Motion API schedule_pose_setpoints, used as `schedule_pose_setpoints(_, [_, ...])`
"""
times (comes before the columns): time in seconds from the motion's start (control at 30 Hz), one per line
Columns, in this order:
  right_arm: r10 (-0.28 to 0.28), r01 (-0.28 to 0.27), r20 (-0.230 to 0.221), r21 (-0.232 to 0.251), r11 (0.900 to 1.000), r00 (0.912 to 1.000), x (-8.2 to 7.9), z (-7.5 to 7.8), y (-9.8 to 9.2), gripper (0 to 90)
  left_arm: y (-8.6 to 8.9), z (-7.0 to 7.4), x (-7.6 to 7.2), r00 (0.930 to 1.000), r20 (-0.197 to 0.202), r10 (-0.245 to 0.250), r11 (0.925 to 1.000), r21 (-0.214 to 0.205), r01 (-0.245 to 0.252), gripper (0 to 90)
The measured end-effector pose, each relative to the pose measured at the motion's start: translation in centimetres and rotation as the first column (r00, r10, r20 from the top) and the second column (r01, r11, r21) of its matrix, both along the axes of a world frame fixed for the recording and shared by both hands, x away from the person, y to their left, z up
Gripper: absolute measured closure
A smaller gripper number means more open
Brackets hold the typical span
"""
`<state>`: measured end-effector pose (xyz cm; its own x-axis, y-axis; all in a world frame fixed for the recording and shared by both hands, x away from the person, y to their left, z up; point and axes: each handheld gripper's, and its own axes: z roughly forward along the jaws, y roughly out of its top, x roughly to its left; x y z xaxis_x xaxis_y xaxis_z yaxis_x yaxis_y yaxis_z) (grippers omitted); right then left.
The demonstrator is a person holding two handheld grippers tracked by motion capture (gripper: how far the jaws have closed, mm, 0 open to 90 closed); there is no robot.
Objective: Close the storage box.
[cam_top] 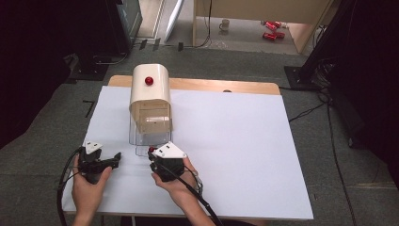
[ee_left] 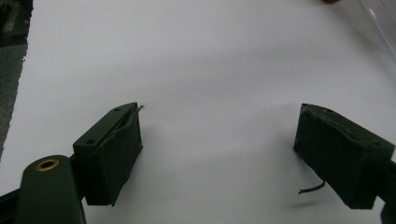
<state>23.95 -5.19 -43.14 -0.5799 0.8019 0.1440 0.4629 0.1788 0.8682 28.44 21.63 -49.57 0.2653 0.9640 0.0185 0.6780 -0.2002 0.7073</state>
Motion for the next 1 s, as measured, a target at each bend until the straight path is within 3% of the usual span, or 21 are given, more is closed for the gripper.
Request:
schedule_pose_setpoints(0.4, [-0.018,0.017,0.026,0.013,0.9998,0.9995,1.5,2.3,0.1,75.4,0.0,0.0,0.0,1.0,-0.002,-0.003,1.0,0.004,0.003,14.9])
schedule_pose_setpoints(1.0, [-0.045,0.045,0.005,0.014,0.9989,0.999,5.6,2.4,0.2,75.5,0.0,0.0,0.0,1.0,0.0,-0.001,1.0,-0.001,0.001,14.9])
